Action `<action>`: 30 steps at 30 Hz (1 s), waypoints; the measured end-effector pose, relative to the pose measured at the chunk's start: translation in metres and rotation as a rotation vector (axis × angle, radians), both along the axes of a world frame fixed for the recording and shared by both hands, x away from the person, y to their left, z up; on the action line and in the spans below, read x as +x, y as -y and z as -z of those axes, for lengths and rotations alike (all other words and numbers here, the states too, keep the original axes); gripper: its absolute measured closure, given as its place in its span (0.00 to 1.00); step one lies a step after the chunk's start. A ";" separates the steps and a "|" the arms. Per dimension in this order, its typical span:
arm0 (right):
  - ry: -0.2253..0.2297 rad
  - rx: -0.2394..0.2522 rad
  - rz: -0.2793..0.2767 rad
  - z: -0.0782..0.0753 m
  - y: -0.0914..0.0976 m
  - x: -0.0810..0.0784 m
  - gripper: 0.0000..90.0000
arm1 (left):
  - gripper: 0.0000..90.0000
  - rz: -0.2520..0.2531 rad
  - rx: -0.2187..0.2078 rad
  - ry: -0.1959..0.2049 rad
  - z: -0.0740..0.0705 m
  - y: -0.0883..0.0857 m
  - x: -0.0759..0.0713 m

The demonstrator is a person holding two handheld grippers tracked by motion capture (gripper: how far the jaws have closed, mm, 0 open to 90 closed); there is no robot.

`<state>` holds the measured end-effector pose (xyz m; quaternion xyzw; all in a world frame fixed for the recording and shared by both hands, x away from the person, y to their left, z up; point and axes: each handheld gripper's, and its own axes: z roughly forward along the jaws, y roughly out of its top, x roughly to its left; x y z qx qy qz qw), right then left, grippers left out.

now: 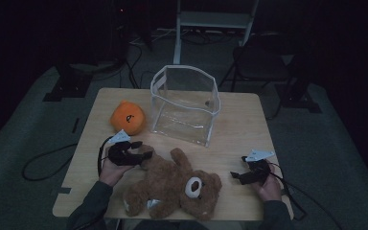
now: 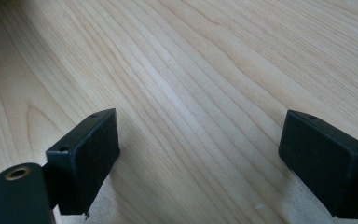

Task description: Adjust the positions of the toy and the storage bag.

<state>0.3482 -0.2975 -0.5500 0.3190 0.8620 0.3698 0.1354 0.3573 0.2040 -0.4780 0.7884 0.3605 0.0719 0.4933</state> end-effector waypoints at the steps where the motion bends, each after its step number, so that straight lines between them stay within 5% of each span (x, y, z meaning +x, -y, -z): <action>1: 0.000 0.000 0.000 0.000 0.000 0.000 0.13 | 0.30 0.014 -0.004 0.009 -0.003 0.002 -0.003; 10: -0.001 0.000 0.001 0.000 0.000 0.000 0.13 | 0.24 0.154 0.011 0.068 -0.023 0.026 -0.024; 22: -0.001 0.000 0.001 0.000 0.000 0.000 0.13 | 0.20 0.243 0.069 0.027 -0.008 0.046 -0.030; 30: -0.001 0.000 0.001 0.000 0.000 0.000 0.13 | 0.18 0.267 0.045 -0.020 -0.001 0.045 -0.027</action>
